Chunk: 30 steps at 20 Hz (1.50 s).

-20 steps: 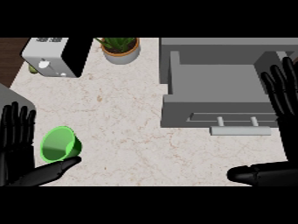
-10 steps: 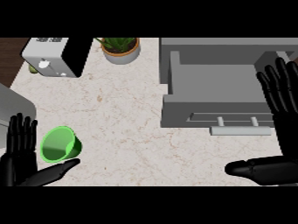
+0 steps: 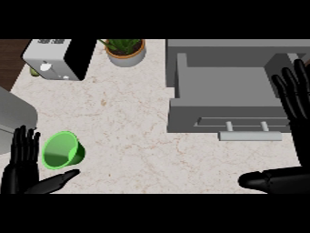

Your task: Pick up the cup, place it into the drawer and close the drawer

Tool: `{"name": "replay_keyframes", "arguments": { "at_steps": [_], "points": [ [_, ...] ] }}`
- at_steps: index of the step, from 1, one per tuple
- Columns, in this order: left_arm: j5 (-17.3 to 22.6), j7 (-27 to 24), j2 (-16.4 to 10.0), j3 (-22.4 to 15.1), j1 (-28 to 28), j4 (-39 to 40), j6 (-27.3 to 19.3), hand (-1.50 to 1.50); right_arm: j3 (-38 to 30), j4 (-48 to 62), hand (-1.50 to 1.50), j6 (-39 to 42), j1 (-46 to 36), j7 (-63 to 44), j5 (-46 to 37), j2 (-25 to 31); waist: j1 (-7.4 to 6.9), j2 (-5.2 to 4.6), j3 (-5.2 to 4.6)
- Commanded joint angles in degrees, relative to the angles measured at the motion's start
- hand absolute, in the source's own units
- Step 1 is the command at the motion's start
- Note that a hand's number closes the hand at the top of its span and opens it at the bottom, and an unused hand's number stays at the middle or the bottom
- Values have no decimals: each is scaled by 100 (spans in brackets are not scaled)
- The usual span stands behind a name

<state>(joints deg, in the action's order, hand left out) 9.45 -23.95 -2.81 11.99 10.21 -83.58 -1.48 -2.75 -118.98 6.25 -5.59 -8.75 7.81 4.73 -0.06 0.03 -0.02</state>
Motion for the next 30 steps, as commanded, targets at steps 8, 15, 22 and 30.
{"name": "replay_keyframes", "arguments": {
  "at_steps": [8,15,22,30],
  "points": [
    [214,-1122,-251,528,-714,1956,276,-150,190,45,-150,-46,24,152,-220,-140,10,-4,-1],
    [155,-1566,-377,549,-968,2813,353,-150,336,-159,-150,-217,-192,-427,-212,-165,9,-3,-1],
    [154,-2065,-379,412,-896,3251,552,-150,-39,221,-150,162,8,194,31,-4,3,-2,1],
    [462,-2237,-545,465,-1147,3568,938,-150,208,178,-150,-132,-255,-66,-238,-156,-8,-1,1]
  ]
}}
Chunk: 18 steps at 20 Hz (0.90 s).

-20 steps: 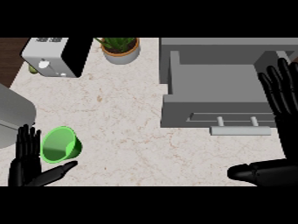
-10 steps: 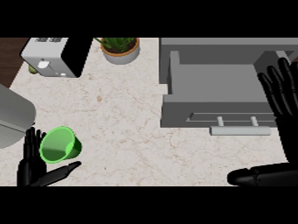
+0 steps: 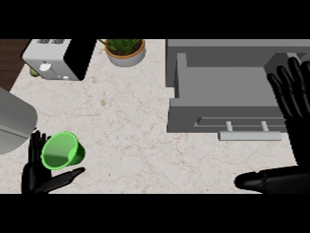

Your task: Pick up the cup, place it into the drawer and close the drawer

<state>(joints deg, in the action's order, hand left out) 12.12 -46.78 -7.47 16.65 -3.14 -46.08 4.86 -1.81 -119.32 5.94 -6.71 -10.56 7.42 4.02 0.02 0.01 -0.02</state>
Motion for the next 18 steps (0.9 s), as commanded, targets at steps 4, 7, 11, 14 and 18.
{"name": "replay_keyframes", "arguments": {
  "at_steps": [4,7,11,14,18],
  "points": [
    [259,273,101,-31,-316,4,-51,-150,-268,381,-150,110,-273,208,172,115,-10,0,2],
    [320,-367,-351,307,-994,1492,491,-150,-603,-40,-150,228,-246,-209,592,382,40,-11,-4],
    [393,-636,-292,216,-979,1751,933,-150,41,-101,-150,184,329,238,18,-12,33,-8,-3],
    [516,-264,-184,1,-614,1021,1293,-150,-394,157,-150,245,-84,-16,399,247,-7,-1,1],
    [529,-795,-191,99,-1060,1746,1525,150,-214,-62,-150,100,0,-71,244,106,22,-7,-3]
  ]
}}
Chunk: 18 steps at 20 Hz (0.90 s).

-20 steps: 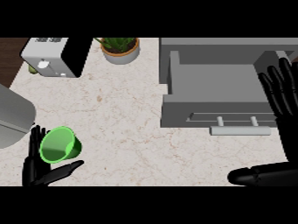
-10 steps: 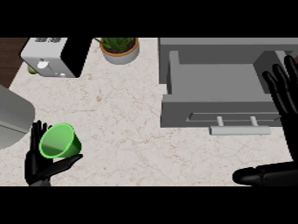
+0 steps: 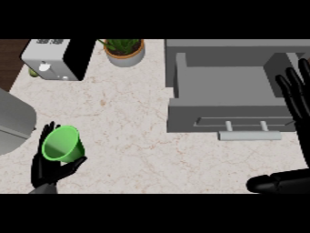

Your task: Pick up the cup, place it into the drawer and close the drawer

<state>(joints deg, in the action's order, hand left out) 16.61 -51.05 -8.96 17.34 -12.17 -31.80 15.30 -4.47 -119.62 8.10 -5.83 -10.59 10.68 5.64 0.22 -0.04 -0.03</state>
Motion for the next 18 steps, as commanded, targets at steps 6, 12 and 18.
{"name": "replay_keyframes", "arguments": {
  "at_steps": [6,12,18],
  "points": [
    [5,-533,90,-136,-200,-145,233,150,-42,-276,-150,-125,-137,-432,85,70,-4,11,1],
    [-41,-619,21,-169,-39,-581,-156,150,-75,28,-150,-46,-16,-58,3,11,-27,9,4],
    [-272,-827,198,-371,-559,-218,-194,150,200,-82,-150,-35,-86,-84,-227,-16,-3,5,0]
  ]
}}
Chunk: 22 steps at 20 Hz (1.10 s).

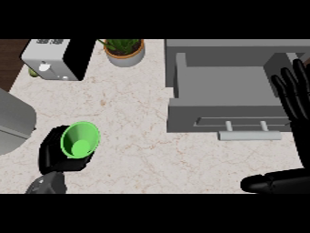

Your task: Pick up the cup, place it into the drawer and close the drawer

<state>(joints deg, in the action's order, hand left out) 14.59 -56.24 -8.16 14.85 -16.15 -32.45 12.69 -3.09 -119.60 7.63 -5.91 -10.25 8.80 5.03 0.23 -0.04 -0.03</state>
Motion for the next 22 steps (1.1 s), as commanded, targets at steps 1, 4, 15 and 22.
{"name": "replay_keyframes", "arguments": {
  "at_steps": [1,4,15,22],
  "points": [
    [-97,-250,89,-210,6,-354,154,150,85,-179,-150,51,274,-2,-66,-10,-8,10,2],
    [-29,-317,87,-218,-44,-457,353,150,-99,-95,-150,-234,-429,-511,68,56,-26,9,0],
    [146,1715,241,-1004,258,-3433,117,150,-318,-595,-150,-60,16,-809,454,235,-50,39,6],
    [309,3514,685,-1436,-22,-5192,-776,150,-105,-134,-150,104,418,93,73,-10,-42,25,6]
  ]
}}
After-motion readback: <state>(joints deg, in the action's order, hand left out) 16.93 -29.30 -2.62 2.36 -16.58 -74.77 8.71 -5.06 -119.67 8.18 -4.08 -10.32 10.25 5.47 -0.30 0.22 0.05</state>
